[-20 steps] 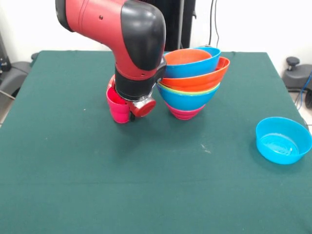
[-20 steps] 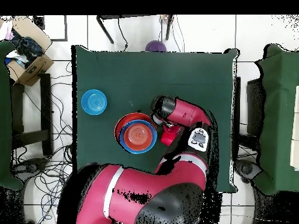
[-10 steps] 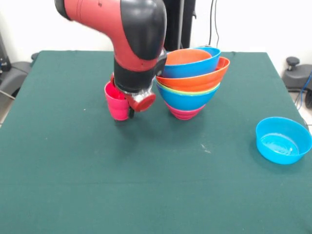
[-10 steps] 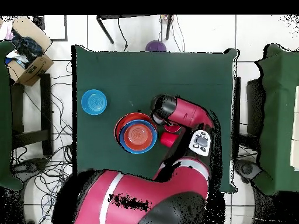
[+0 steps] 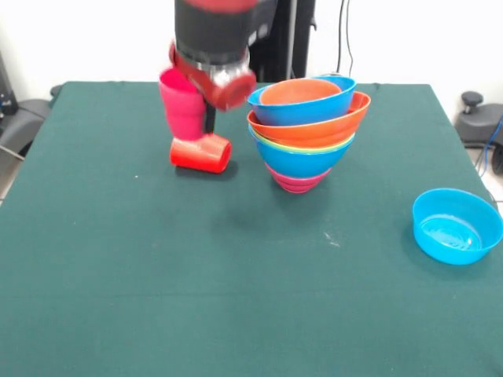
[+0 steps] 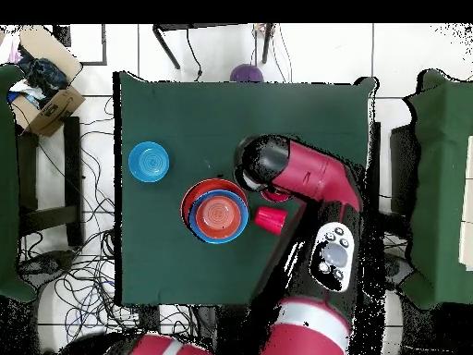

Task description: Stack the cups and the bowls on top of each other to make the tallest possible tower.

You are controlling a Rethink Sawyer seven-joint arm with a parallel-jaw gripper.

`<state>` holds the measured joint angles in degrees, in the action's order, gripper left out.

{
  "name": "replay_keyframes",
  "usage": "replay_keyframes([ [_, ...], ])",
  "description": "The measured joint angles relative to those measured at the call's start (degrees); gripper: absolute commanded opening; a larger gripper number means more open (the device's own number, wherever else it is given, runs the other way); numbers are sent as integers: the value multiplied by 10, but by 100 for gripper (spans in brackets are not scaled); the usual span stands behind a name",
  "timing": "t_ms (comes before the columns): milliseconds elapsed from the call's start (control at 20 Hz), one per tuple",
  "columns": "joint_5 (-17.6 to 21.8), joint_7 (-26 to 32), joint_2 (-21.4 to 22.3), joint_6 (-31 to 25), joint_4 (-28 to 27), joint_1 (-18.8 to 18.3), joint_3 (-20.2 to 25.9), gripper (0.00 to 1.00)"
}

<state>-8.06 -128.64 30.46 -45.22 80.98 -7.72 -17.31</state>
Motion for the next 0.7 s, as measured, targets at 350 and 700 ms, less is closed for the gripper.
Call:
replay_keyframes([
  [350, 26, 0, 84, -8, 9, -8, 3, 0],
  [700, 38, 0, 132, -9, 41, -27, 18, 0],
])
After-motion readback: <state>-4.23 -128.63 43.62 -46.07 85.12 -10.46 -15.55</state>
